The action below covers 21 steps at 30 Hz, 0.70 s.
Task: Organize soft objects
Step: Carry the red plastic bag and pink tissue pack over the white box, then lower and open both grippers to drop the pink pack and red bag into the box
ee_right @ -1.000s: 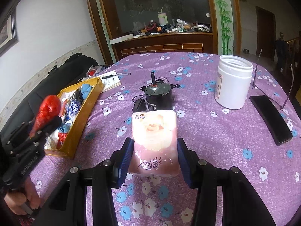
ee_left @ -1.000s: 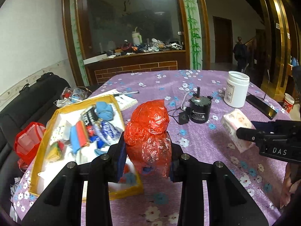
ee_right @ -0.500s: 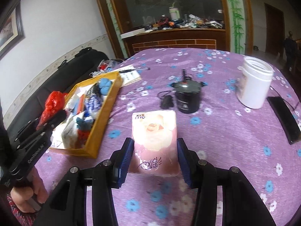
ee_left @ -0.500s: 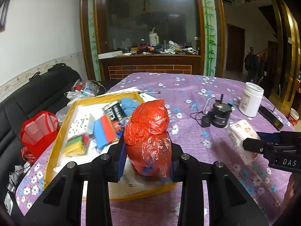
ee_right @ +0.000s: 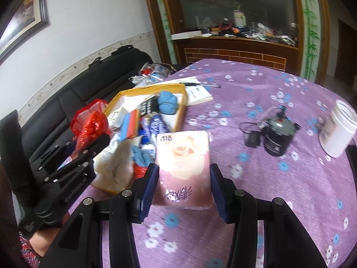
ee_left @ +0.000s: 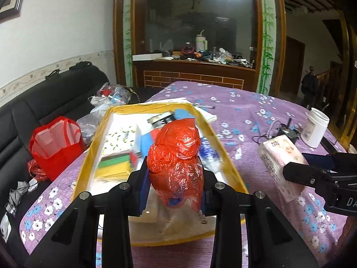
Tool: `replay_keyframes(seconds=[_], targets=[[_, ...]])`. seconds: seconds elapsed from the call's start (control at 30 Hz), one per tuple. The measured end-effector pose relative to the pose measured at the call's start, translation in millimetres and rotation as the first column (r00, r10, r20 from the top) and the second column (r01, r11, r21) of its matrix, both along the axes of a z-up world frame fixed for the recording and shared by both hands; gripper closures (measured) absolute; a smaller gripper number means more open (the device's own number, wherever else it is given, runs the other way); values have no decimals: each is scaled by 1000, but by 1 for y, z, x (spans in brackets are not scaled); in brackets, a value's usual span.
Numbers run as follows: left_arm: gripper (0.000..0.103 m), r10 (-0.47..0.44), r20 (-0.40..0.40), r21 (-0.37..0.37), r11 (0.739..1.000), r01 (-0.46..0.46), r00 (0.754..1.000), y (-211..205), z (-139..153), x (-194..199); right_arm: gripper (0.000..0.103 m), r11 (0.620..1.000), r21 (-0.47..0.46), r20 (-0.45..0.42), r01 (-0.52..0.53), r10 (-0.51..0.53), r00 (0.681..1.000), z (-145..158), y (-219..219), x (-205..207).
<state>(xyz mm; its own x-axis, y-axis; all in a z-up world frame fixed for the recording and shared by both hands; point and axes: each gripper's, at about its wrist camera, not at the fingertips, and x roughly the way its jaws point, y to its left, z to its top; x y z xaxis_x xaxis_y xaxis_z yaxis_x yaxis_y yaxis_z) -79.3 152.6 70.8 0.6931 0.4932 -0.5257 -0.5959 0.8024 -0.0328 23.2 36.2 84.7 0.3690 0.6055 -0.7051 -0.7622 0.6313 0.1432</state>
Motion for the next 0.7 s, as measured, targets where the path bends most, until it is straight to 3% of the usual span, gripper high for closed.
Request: replay_keyframes(seconds=[0.47, 0.7], targets=[[70, 112, 2, -110, 988, -111, 994, 65, -23, -29, 55, 997, -31, -46, -74, 72, 996, -7, 74, -3], [70, 96, -16, -129, 987, -98, 995, 75, -22, -20, 55, 994, -46, -74, -100, 96, 993, -12, 115, 7]])
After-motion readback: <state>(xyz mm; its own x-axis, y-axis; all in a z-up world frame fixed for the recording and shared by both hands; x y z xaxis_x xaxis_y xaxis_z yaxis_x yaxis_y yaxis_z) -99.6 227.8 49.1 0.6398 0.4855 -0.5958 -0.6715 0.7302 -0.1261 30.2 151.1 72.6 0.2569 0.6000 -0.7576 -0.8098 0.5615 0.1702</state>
